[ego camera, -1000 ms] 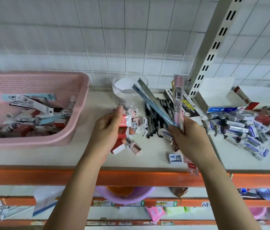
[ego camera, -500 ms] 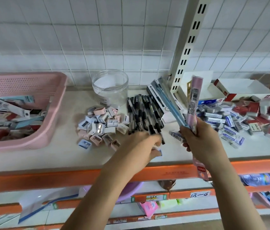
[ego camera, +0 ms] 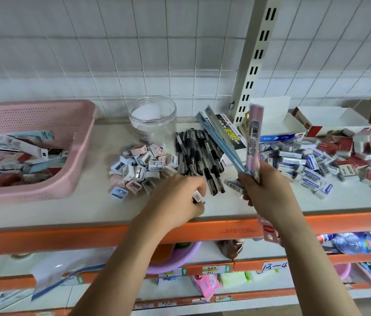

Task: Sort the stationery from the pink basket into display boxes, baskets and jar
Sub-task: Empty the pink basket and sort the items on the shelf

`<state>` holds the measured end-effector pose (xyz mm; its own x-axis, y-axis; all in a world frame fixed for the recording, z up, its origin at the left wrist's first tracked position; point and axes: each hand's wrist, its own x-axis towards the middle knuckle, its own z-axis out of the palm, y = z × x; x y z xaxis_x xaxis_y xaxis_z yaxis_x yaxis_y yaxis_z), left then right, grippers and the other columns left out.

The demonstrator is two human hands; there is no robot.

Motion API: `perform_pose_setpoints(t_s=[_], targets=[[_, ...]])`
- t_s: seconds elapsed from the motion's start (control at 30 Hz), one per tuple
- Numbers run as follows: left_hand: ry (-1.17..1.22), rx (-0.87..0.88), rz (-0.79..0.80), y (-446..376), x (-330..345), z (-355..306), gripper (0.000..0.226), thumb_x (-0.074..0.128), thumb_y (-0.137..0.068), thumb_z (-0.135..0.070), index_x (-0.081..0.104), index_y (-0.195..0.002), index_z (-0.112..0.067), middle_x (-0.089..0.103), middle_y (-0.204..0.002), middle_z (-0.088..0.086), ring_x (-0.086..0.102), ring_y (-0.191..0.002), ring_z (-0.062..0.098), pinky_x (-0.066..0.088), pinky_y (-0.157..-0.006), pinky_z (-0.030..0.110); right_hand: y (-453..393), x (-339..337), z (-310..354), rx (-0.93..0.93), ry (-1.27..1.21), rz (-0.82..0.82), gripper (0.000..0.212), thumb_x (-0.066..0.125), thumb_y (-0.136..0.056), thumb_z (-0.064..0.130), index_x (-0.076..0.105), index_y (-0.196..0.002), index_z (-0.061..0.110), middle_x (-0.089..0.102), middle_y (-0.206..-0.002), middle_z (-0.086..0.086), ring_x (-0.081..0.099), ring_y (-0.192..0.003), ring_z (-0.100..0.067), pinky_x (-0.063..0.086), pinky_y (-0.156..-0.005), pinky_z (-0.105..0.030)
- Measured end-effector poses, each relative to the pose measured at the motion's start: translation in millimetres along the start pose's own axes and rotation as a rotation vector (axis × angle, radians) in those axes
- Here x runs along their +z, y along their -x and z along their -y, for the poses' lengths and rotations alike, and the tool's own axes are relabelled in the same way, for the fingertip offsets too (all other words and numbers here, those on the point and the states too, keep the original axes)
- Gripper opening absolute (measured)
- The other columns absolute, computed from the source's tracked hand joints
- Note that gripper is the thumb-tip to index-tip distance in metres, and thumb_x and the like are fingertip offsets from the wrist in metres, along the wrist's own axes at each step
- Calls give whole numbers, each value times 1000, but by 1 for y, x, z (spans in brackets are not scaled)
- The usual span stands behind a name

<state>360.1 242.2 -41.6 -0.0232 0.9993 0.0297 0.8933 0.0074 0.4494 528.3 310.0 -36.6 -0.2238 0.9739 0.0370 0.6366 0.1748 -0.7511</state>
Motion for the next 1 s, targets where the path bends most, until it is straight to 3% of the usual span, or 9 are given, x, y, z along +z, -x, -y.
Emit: perform_pose_setpoints(t_s=[0.1, 0.23, 0.4, 0.5, 0.6, 0.7, 0.8, 0.9, 1.0], targets=[[-129, -39, -147, 7, -9, 15, 14, 63, -83, -22, 59, -96, -26, 66, -94, -7, 56, -72, 9, 33, -54, 18, 1, 8, 11, -31, 16, 14, 15, 51, -93, 17, 52, -84, 5, 62, -63, -7, 63, -57, -25, 53, -54, -37], [-178, -134, -274, 16, -16, 42, 15, 62, -86, -24, 60, -101, -23, 67, -97, -5, 58, -76, 15, 36, -58, 26, -1, 23, 26, -72, 33, 35, 18, 51, -92, 20, 51, -82, 5, 62, -65, -11, 63, -62, -30, 53, -59, -44], [574, -281, -455, 19, -27, 50, 11, 68, -83, -29, 61, -86, -20, 67, -74, -8, 61, -58, -2, 46, -53, 14, -2, 32, 33, -95, -21, 81, 15, 51, -94, 16, 52, -84, 4, 62, -62, -9, 59, -49, -20, 49, -45, -25], [1133, -423, -422, 17, -35, 30, 15, 58, -88, -39, 62, -89, -25, 72, -72, 2, 66, -60, 12, 53, -57, 33, -4, 24, 31, -120, -59, 53, 15, 53, -94, 18, 51, -80, 14, 61, -58, -4, 61, -51, -20, 53, -53, -33], [1399, -527, -338, 7, -38, 9, 39, 48, -90, -48, 57, -104, -13, 71, -70, 5, 58, -47, 11, 41, -43, 18, -7, 6, 22, -118, -99, 15, 11, 53, -94, 19, 52, -83, 15, 61, -61, -3, 63, -53, -17, 50, -49, -23], [1565, -503, -228, -7, -32, -10, 34, 46, -91, -45, 57, -101, -15, 71, -72, 8, 56, -44, 10, 36, -38, 15, -13, -19, 7, -99, -117, -33, 12, 53, -94, 19, 54, -89, 8, 61, -62, -4, 61, -49, -13, 46, -44, -16], [1633, -413, -139, -26, -17, -35, 23, 53, -85, -34, 60, -97, -15, 72, -79, 9, 61, -52, 11, 43, -39, 17, -21, -49, -16, -98, -119, -69, 12, 54, -93, 18, 54, -84, 10, 61, -60, -3, 61, -50, -15, 52, -52, -26], [1556, -362, -178, -51, 6, -71, 9, 57, -85, -14, 60, -93, -12, 70, -83, 9, 64, -61, 10, 48, -43, 18, -32, -86, -49, -98, -130, -117, 12, 56, -91, 16, 56, -80, 12, 60, -56, 0, 58, -46, -13, 48, -51, -31], [1428, -305, -214, -83, 36, -118, 16, 65, -75, -20, 62, -90, -17, 70, -84, 6, 64, -61, 7, 46, -41, 18, -47, -132, -89, -102, -114, -185, 11, 57, -89, 14, 56, -79, 9, 60, -57, -3, 59, -49, -17, 47, -53, -31]])
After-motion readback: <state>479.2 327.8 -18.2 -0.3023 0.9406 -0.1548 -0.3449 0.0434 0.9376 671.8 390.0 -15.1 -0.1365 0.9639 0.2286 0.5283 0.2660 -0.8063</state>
